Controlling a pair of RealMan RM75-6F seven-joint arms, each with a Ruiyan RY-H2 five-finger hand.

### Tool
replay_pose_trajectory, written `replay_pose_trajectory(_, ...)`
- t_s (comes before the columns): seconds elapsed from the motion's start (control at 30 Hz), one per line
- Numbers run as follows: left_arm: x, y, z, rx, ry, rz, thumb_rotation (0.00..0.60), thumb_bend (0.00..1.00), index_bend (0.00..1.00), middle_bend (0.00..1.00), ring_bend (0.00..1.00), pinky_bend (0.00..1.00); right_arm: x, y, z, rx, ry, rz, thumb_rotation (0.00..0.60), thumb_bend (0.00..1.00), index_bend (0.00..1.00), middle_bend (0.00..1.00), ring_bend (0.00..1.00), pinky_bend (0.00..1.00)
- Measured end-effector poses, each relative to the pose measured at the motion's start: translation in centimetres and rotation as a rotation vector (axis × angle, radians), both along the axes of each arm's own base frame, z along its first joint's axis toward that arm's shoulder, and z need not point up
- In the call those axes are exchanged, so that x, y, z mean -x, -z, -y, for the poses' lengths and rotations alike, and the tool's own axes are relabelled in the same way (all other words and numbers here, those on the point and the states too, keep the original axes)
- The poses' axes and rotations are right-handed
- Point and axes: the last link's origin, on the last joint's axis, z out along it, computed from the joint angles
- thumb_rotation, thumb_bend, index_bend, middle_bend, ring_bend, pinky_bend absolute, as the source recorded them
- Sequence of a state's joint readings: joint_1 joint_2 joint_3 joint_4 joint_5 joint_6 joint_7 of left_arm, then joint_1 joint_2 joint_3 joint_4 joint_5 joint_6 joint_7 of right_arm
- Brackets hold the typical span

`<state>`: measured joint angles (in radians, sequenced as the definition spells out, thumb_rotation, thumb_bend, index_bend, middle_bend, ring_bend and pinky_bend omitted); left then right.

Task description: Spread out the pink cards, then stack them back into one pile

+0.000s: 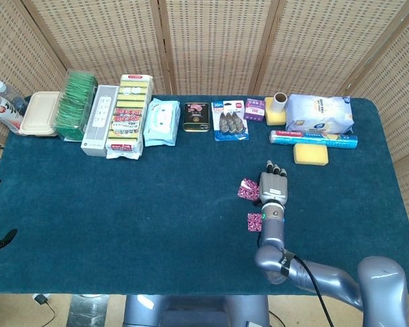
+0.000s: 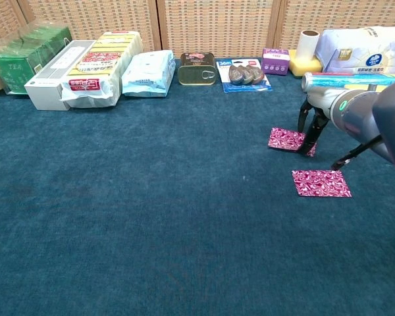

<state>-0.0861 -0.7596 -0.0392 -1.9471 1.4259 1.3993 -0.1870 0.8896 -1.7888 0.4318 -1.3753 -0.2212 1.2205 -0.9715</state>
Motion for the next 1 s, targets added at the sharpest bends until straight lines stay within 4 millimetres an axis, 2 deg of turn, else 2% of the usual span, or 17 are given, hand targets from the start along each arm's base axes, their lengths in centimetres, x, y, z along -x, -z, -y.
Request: replay_pose_trajectory(1.0, 0.15, -0.11, 0.1, 0.001, -0.005, 0.004, 0.6, 0.24, 0.0, 0.0, 0.0, 0.06, -0.11, -0.03, 0.33, 0.002, 0.046, 0.026, 0.6, 0.25, 0.38, 0.0, 0.0, 0.03)
